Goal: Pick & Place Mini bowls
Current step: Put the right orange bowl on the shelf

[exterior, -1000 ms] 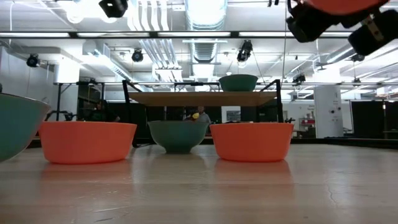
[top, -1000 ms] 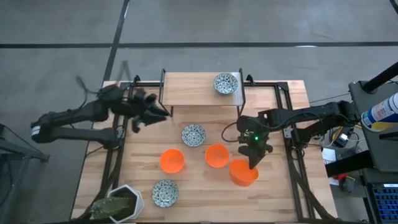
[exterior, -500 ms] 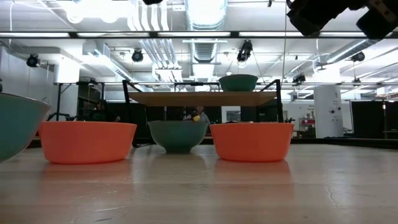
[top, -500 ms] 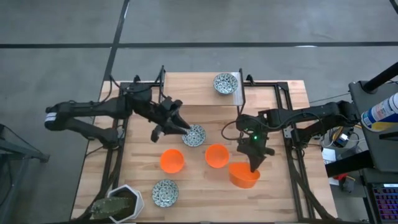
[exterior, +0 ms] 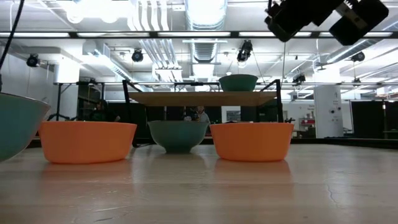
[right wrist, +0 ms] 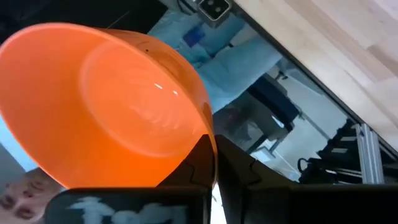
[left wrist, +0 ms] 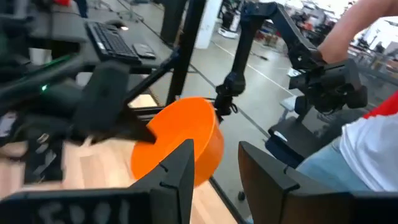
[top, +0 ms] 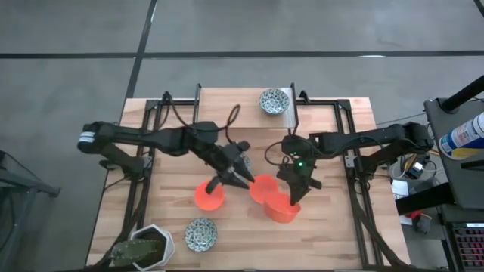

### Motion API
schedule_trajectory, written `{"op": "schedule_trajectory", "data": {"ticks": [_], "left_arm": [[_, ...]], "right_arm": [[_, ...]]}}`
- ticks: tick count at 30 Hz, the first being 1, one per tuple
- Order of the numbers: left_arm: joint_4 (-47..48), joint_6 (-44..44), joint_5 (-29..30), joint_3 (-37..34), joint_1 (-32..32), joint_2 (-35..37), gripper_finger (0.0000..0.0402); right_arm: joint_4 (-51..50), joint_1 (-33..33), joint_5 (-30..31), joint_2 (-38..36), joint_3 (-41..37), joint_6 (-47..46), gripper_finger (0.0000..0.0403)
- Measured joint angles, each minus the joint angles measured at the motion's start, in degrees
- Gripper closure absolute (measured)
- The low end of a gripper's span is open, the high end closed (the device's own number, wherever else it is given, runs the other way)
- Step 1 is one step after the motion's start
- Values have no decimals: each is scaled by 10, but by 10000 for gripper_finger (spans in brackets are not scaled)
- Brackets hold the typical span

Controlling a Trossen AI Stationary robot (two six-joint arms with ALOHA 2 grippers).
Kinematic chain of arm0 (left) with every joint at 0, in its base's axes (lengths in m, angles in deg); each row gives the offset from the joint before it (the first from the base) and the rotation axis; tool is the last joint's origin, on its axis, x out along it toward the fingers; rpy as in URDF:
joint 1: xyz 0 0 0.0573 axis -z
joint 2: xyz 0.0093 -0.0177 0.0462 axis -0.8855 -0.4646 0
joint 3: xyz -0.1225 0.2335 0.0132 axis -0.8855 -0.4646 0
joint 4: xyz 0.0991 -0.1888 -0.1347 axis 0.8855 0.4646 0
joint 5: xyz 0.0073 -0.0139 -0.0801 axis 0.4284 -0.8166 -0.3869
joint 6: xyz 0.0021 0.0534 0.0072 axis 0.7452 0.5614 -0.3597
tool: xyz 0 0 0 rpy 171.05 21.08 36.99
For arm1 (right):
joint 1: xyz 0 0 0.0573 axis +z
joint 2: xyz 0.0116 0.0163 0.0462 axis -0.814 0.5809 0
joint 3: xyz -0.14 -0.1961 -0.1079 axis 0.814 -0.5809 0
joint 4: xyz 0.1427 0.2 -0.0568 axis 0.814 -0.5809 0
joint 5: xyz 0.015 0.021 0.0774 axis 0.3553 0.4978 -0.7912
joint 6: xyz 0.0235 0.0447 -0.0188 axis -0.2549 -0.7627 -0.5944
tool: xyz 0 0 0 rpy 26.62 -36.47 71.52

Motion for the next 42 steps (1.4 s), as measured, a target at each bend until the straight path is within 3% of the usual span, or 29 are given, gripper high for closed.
{"op": "schedule_trajectory", "data": {"ticks": [7,31,35,40,42], "left_arm": [[59,17,-13,49,11,-50,284],[124,31,-32,47,60,-78,287],[126,31,-29,47,60,-77,311],[134,31,-35,47,61,-77,381],[135,24,-36,47,61,-77,392]], "right_arm": [[43,0,-10,47,8,2,394],[53,-6,-32,165,128,73,394],[52,-7,-32,165,117,81,394],[56,-7,-27,165,116,89,394],[57,-7,-24,164,116,104,394]]}}
